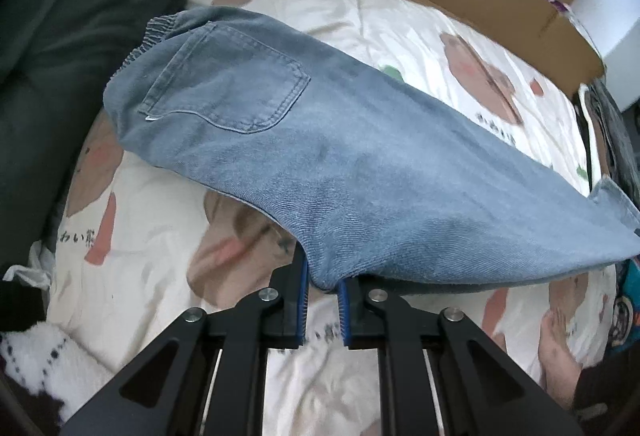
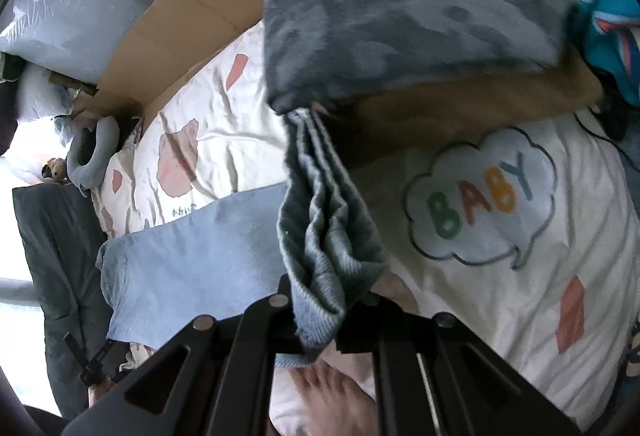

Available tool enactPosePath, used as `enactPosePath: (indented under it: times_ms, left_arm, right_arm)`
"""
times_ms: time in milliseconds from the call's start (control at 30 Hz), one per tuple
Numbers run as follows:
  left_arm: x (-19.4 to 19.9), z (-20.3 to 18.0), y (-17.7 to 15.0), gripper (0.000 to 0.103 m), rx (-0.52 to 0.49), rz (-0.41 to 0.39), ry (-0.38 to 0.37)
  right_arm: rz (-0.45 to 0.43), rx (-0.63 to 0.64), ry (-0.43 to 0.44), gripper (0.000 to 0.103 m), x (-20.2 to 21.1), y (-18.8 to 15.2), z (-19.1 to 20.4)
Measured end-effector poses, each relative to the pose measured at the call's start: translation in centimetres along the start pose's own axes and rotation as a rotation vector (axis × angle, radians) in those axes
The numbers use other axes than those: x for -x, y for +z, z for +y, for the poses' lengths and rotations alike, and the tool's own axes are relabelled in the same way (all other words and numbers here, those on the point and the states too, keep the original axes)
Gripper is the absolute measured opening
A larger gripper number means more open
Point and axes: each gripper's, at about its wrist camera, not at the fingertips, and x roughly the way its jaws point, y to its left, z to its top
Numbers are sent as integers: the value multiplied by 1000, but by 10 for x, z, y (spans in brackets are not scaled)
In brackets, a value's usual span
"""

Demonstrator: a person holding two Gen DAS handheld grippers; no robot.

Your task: Fold clothes

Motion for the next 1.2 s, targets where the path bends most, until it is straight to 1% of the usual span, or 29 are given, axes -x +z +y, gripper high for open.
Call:
enactPosePath:
  times_ms: [233,567,733,867,933,967,1033,1133,1200]
  left_arm:
    - [5,-19,-30,12,7,57,-7]
    - [11,-14,-44,11,38,109,-3]
    - [4,-13,-52,11,34,149,3]
    - [-7,-9,-57,11,51,191,-5]
    - [-14,-8,-57,12,54,223,-15]
    - [-18,-9,-57,12,50,243,-17]
    - [-23,-12,-59,14,34,277,-11]
    - [-24,-11,-62,14,38,301,4]
    - [-22,-8,-63,14,47,309,8]
  right_arm:
    - [41,-32,-34,5,9,-33,-46]
    - [146,-60,-75,5,1,-81,-86]
    - [197,-81,-95,5,-12,-100,-104]
    - [220,-150,-89,7,-26,-111,-122]
    - [236,-188,-94,13,-32,-117,-131]
    - [245,-198,-107,20,-35,-121,-135]
    - [265,-204,-141,24,-38,-126,-142]
    - [282,-234,-208,25,-36,-133,-158]
    - [272,-255,-232,25,-31,-133,-168]
